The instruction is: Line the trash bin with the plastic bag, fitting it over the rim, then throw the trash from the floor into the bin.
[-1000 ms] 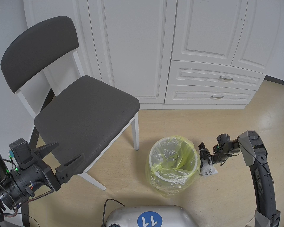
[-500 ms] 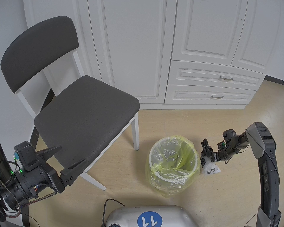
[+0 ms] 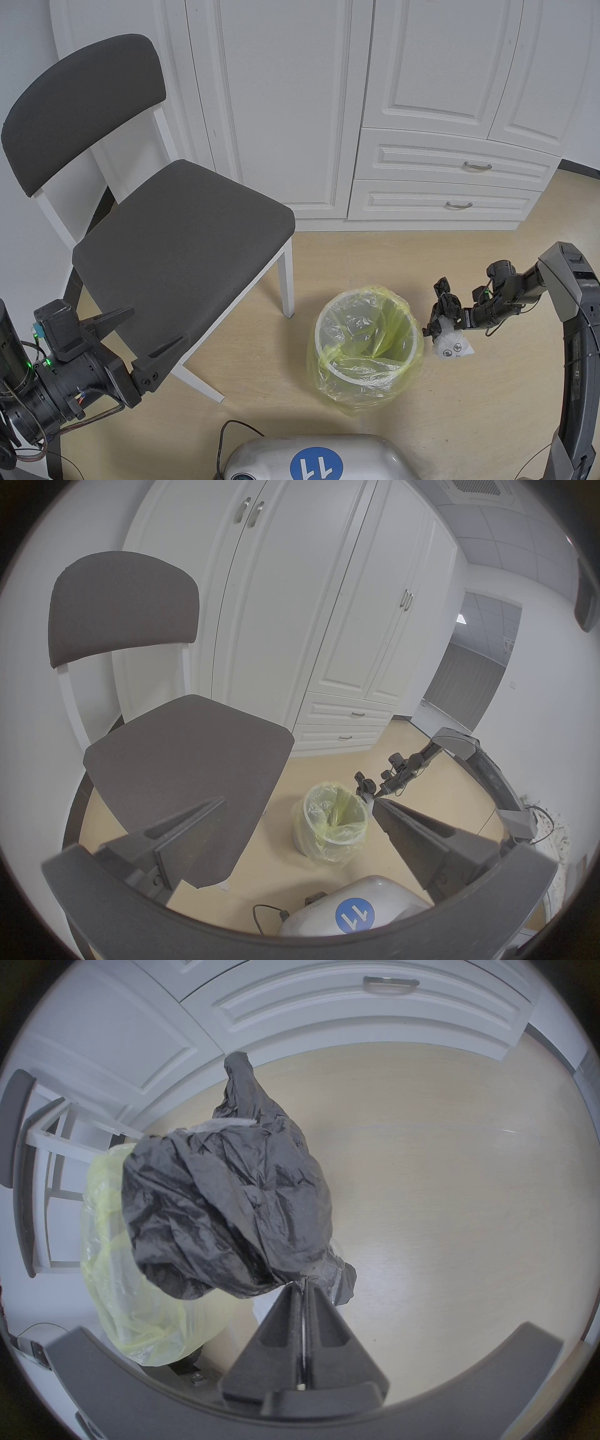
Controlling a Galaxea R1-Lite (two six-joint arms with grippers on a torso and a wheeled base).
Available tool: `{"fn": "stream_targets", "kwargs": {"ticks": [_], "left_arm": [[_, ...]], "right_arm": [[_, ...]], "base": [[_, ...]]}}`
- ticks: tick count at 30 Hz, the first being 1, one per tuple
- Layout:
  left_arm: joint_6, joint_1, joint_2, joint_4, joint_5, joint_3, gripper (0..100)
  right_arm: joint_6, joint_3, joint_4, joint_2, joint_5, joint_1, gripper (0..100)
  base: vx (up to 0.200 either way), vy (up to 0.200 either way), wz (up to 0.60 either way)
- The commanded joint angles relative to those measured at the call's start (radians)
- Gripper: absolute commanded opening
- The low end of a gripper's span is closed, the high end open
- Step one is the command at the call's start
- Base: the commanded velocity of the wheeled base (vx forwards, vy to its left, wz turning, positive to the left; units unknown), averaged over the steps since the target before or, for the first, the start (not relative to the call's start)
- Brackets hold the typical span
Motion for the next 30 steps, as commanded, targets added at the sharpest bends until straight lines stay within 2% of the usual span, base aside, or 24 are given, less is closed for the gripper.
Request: {"fn": "stream_targets", "kwargs": {"ticks": [1,7,12,25,30], "left_arm": [[0.000,0.000,0.003,0.000,0.001,-0.001,100],[0.000,0.000,0.008,-0.002,0.001,0.001,100],[0.000,0.000,0.006,-0.003,0.001,0.001,100],[0.002,0.000,0.000,-0.003,0.001,-0.001,100],[0.002,0.000,-0.005,-0.003,0.001,-0.001,100]], "right_arm": [[-0.006,0.042,-0.002,-0.072,0.014,-0.004,0],[-0.010,0.083,-0.003,-0.136,0.030,-0.002,0],[-0.025,0.155,-0.003,-0.242,0.076,0.007,0],[-0.060,0.326,-0.003,-0.501,0.081,0.064,0],[-0.057,0.468,-0.153,-0.603,0.078,0.134,0]], "base": [[0.000,0.000,0.00],[0.000,0.000,0.00],[0.000,0.000,0.00],[0.000,0.000,0.00],[0.000,0.000,0.00]]}}
